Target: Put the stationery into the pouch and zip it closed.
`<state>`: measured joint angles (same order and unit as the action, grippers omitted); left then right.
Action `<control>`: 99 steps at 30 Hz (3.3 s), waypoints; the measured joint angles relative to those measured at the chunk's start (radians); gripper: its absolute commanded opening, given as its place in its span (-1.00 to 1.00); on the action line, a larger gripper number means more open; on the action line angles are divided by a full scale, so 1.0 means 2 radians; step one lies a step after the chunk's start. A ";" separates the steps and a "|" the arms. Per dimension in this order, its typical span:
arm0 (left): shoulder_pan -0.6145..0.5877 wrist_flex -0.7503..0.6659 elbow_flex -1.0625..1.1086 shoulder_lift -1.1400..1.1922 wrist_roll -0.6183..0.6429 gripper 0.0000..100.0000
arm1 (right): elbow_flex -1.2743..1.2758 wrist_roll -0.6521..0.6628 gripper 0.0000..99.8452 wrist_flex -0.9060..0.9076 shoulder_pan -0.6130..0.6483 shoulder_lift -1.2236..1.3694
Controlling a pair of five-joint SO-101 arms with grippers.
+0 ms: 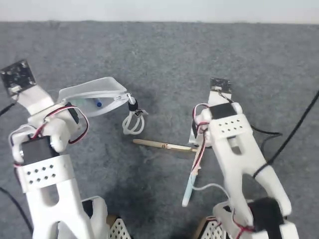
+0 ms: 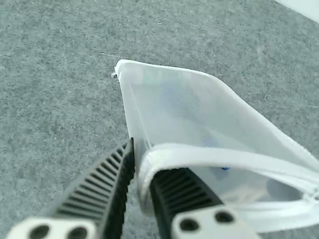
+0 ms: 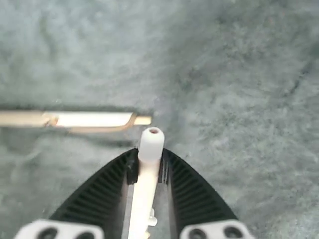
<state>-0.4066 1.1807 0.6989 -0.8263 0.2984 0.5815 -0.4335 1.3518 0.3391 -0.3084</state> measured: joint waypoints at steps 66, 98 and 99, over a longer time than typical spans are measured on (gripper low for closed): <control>0.000 0.000 0.000 0.000 0.000 -0.98 | 0.001 -0.011 -0.99 -0.272 0.183 -0.351; 0.000 0.000 0.000 0.000 0.000 -0.98 | 0.179 -0.011 -0.99 -0.686 0.183 -0.351; 0.000 0.000 0.000 0.000 0.000 -0.98 | 0.183 -0.011 -0.99 -0.694 0.183 -0.351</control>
<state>-0.4066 1.1807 0.6989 -0.8263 0.2984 0.9467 -0.4549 -0.0353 0.7058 -1.0096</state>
